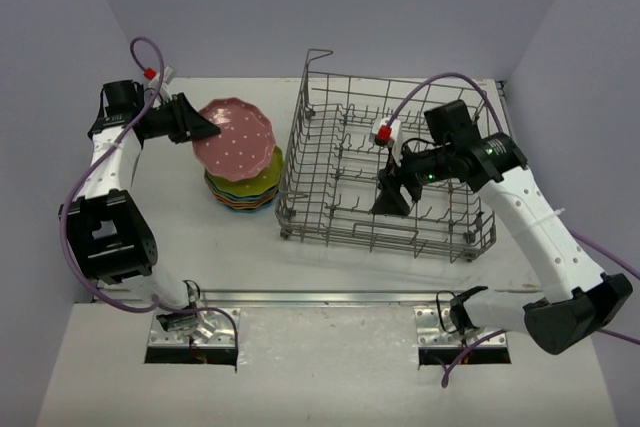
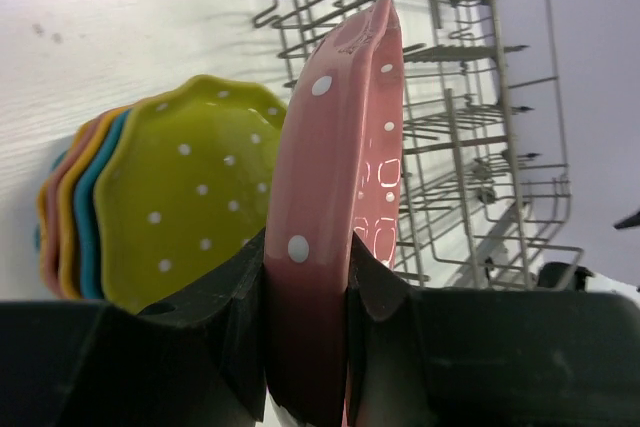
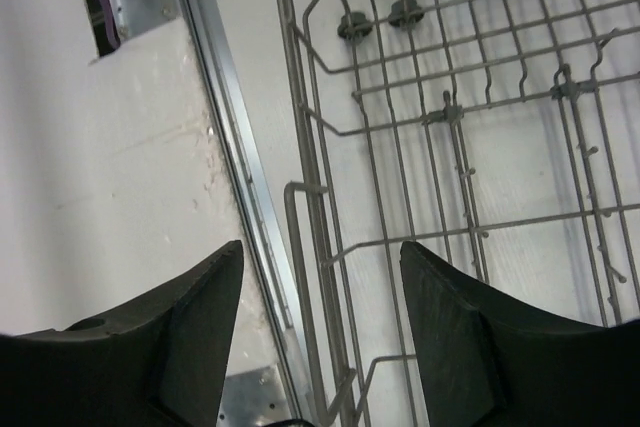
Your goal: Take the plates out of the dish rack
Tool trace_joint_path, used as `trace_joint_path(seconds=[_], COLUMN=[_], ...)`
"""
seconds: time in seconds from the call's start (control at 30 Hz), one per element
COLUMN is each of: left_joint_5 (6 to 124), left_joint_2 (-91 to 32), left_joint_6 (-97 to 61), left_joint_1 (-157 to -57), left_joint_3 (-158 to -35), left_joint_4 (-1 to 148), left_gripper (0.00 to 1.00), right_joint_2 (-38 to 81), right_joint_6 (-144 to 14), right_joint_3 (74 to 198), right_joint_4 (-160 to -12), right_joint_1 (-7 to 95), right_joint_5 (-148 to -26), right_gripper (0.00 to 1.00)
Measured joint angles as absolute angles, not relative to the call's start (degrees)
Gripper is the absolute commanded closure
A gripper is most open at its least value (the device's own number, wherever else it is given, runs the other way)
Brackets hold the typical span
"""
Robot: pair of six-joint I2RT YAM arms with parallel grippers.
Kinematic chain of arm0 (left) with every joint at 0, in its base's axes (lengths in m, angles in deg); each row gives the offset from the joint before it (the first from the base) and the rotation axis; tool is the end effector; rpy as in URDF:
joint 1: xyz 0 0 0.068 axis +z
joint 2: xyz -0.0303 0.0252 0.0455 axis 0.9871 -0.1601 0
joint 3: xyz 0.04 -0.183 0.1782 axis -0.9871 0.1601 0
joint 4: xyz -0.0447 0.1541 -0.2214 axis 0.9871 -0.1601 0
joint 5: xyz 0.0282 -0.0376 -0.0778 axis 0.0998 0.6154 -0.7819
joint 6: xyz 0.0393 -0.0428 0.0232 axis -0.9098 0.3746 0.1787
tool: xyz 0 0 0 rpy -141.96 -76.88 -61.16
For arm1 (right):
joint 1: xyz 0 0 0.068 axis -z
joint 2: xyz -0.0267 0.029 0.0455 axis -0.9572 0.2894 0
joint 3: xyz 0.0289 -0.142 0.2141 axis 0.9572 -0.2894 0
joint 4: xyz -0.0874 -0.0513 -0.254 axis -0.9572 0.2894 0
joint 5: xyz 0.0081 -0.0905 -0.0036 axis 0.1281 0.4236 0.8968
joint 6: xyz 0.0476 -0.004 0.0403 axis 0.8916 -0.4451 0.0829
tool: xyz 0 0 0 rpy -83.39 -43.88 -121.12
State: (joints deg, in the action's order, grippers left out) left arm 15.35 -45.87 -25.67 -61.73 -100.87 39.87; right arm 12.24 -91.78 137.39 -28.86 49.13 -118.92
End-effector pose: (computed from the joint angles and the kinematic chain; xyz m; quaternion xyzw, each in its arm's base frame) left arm 0.3528 0.0792 0.2823 0.0167 0.8320 -0.4025 0.3816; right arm 0.2241 0.1333 0.3477 -0.4355 0.7839 0.3320 0.2926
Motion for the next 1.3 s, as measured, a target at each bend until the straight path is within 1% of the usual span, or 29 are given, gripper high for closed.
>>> trace_joint_path(seconds=[0.2,0.33,0.43,0.47,0.53,0.57,0.67,0.7,0.73,0.77,0.8,1.0,1.3], left_joint_5=[20.8,22.5,23.3,23.6,24.3,24.6,24.8,24.9,24.9,25.0,25.1,25.6,28.2], left_joint_2=[-45.9,-45.9,-45.9,-45.9,-45.9,-45.9,-45.9,-45.9,-45.9,-45.9,-45.9,-45.9,-45.0], left_joint_6=[-28.5,-30.0,-30.9,-31.3,-32.0,-32.2,-32.6,-32.8,-32.8,-33.0,-33.0,-32.9,-31.6], left_joint_1=[-61.6,-61.6,-61.6,-61.6,-61.6,-61.6,-61.6,-61.6,-61.6,-61.6,-61.6,-61.6,-62.9], left_joint_3=[-99.6,-98.4,-97.6,-97.4,-97.3,-97.2,-97.1,-97.0,-96.9,-96.8,-96.7,-96.5,-96.1], left_joint_4=[38.8,38.4,38.2,38.2,38.1,38.1,38.1,38.1,38.1,38.1,38.1,38.1,38.4], left_gripper=[1.0,1.0,1.0,1.0,1.0,1.0,1.0,1.0,1.0,1.0,1.0,1.0,1.0], right_joint_2=[11.9,10.8,10.2,10.1,10.1,10.1,9.9,9.8,9.6,9.5,9.5,9.8,10.1], right_joint_6=[-99.2,-100.9,-101.3,-101.3,-101.2,-101.0,-100.5,-100.0,-100.0,-99.8,-99.9,-103.0,-104.1], right_joint_3=[134.6,130.1,127.1,126.3,125.1,124.7,124.1,123.9,123.8,123.7,123.7,123.2,123.1], right_joint_4=[-23.0,-23.8,-25.3,-26.0,-27.7,-28.6,-30.0,-29.9,-29.9,-30.0,-30.4,-34.2,-35.9], right_joint_1=[48.5,45.7,43.4,42.9,42.4,42.3,42.1,41.7,41.3,41.1,41.1,41.1,43.7], right_joint_5=[-118.1,-113.6,-109.5,-108.0,-104.8,-103.4,-101.1,-101.1,-100.7,-100.4,-99.8,-97.2,-96.9], right_gripper=[0.34,0.33,0.35,0.37,0.43,0.49,0.73,0.85,0.94,0.99,1.0,1.0,1.0])
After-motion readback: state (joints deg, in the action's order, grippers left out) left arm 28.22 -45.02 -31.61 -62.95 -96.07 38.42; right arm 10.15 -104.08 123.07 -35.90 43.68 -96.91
